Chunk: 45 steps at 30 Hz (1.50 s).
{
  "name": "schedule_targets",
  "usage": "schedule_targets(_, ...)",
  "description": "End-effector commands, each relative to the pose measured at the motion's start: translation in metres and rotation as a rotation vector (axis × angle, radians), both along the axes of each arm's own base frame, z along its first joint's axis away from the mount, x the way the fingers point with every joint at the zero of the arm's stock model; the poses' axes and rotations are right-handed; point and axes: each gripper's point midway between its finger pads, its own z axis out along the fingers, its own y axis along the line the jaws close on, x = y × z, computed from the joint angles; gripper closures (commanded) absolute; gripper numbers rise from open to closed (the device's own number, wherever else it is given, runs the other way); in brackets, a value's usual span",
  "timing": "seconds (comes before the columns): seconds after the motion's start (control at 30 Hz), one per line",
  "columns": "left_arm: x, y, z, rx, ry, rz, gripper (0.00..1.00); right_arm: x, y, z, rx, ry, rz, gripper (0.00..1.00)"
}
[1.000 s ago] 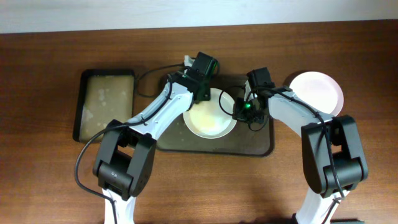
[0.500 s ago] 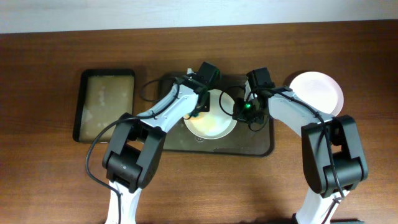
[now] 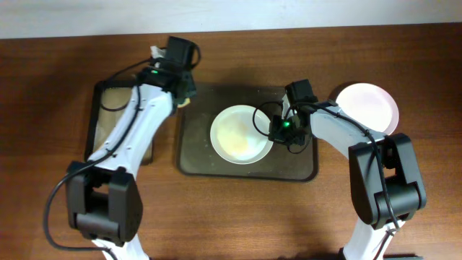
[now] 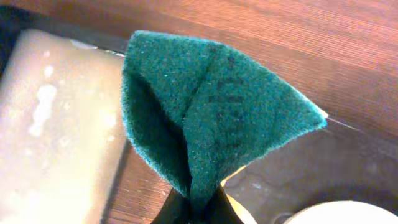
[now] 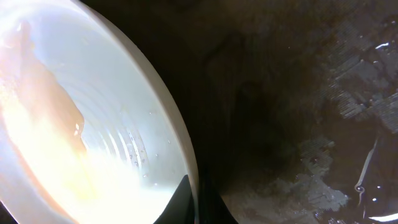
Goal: Clean dirty plates on tray and stack at the side
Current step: 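Return the left gripper to the water tray and release the sponge, then lift the cream plate with the right gripper and stack it on the plates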
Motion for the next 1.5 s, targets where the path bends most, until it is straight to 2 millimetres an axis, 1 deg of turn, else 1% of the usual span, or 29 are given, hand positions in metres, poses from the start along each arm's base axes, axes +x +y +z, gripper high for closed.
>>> schedule_targets(0.0, -0.002, 0.042, -0.017, -0.055, 0.048, 0.091, 1.0, -0.01, -0.023, -0.024, -0.113, 0.036, 0.011, 0.96)
schedule_targets(0.07, -0.005, 0.069, -0.027, -0.066, 0.07, 0.147, 0.99, -0.01, -0.024, -0.024, -0.117, 0.029, 0.034, 0.96)
schedule_targets(0.1, -0.006, 0.088, -0.037, -0.079, 0.082, 0.187, 0.99, -0.011, -0.024, -0.024, -0.117, 0.031, 0.036, 0.96)
schedule_targets(0.13, -0.008, 0.098, -0.043, -0.085, 0.092, 0.207, 0.99, -0.011, -0.024, -0.024, -0.117, 0.032, 0.036, 0.96)
schedule_targets(0.23, -0.01, 0.118, -0.06, -0.083, 0.123, 0.252, 0.99, -0.012, -0.024, -0.024, -0.118, 0.035, 0.036, 0.96)
schedule_targets(0.27, -0.011, 0.127, -0.072, -0.081, 0.148, 0.273, 0.99, -0.012, -0.024, -0.024, -0.119, 0.037, 0.036, 0.96)
schedule_targets(0.3, -0.012, 0.131, -0.078, -0.079, 0.16, 0.281, 0.99, -0.013, -0.024, -0.024, -0.119, 0.039, 0.036, 0.96)
schedule_targets(0.37, -0.015, 0.143, -0.092, -0.079, 0.191, 0.308, 0.97, -0.016, -0.025, -0.025, -0.122, 0.053, 0.037, 0.96)
schedule_targets(0.4, -0.016, 0.147, -0.095, -0.079, 0.198, 0.317, 0.91, -0.017, -0.025, -0.025, -0.123, 0.057, 0.037, 0.96)
schedule_targets(0.43, -0.017, 0.15, -0.096, -0.079, 0.2, 0.323, 0.8, -0.017, -0.025, -0.025, -0.123, 0.057, 0.037, 0.96)
schedule_targets(0.47, -0.017, 0.151, -0.096, -0.079, 0.2, 0.327, 0.57, -0.017, -0.025, -0.025, -0.123, 0.057, 0.037, 0.96)
schedule_targets(0.5, -0.017, 0.152, -0.095, -0.08, 0.198, 0.328, 0.3, -0.017, -0.025, -0.025, -0.122, 0.057, 0.037, 0.96)
schedule_targets(0.53, -0.018, 0.152, -0.095, -0.08, 0.199, 0.328, 0.27, -0.017, -0.025, -0.025, -0.122, 0.058, 0.037, 0.96)
schedule_targets(0.6, -0.021, 0.152, -0.089, -0.079, 0.206, 0.329, 0.27, -0.02, -0.025, -0.025, -0.125, 0.069, 0.038, 0.96)
schedule_targets(0.63, -0.021, 0.152, -0.082, -0.08, 0.199, 0.329, 0.27, -0.021, -0.026, -0.025, -0.125, 0.072, 0.038, 0.96)
schedule_targets(0.7, -0.018, 0.152, -0.056, -0.084, 0.149, 0.326, 0.27, -0.02, -0.023, -0.022, -0.114, 0.061, 0.052, 0.96)
schedule_targets(0.73, -0.02, 0.151, -0.023, -0.095, 0.089, 0.321, 0.34, -0.016, -0.017, -0.007, -0.087, 0.024, 0.119, 0.96)
schedule_targets(0.77, -0.022, 0.147, -0.006, -0.114, 0.059, 0.311, 0.37, -0.013, -0.017, 0.0, -0.089, 0.013, 0.124, 0.96)
schedule_targets(0.8, -0.024, 0.144, 0.007, -0.13, 0.033, 0.302, 0.31, -0.01, -0.017, 0.009, -0.09, 0.0, 0.124, 0.96)
schedule_targets(0.83, -0.027, 0.142, 0.028, -0.142, -0.01, 0.294, 0.01, -0.003, -0.017, 0.024, -0.097, -0.024, 0.121, 0.96)
schedule_targets(0.87, -0.03, 0.142, 0.047, -0.144, -0.056, 0.291, 0.01, 0.006, -0.017, 0.048, -0.113, -0.063, 0.128, 0.96)
schedule_targets(0.9, -0.031, 0.142, 0.053, -0.145, -0.068, 0.29, 0.01, 0.009, -0.018, 0.058, -0.133, -0.082, 0.137, 0.96)
schedule_targets(0.97, -0.032, 0.142, 0.058, -0.146, -0.081, 0.289, 0.01, 0.017, -0.028, 0.078, -0.24, -0.123, 0.13, 0.96)
schedule_targets(1.03, -0.032, 0.142, 0.057, -0.145, -0.079, 0.289, 0.01, 0.024, -0.038, 0.097, -0.404, -0.171, 0.158, 0.96)
schedule_targets(1.2, -0.032, 0.142, 0.057, -0.145, -0.08, 0.289, 0.0, 0.034, -0.033, 0.126, -0.639, -0.275, 0.2, 0.96)
schedule_targets(1.27, -0.032, 0.142, 0.057, -0.145, -0.08, 0.289, 0.01, 0.034, -0.032, 0.146, -0.787, -0.328, 0.213, 0.96)
schedule_targets(1.33, -0.032, 0.142, 0.057, -0.145, -0.079, 0.289, 0.0, 0.032, -0.032, 0.172, -0.943, -0.386, 0.221, 0.96)
schedule_targets(1.43, -0.032, 0.142, 0.057, -0.145, -0.08, 0.289, 0.01, 0.032, -0.027, 0.224, -1.192, -0.524, 0.197, 0.96)
schedule_targets(1.47, -0.032, 0.142, 0.057, -0.145, -0.08, 0.289, 0.01, 0.031, -0.025, 0.236, -1.25, -0.562, 0.183, 0.96)
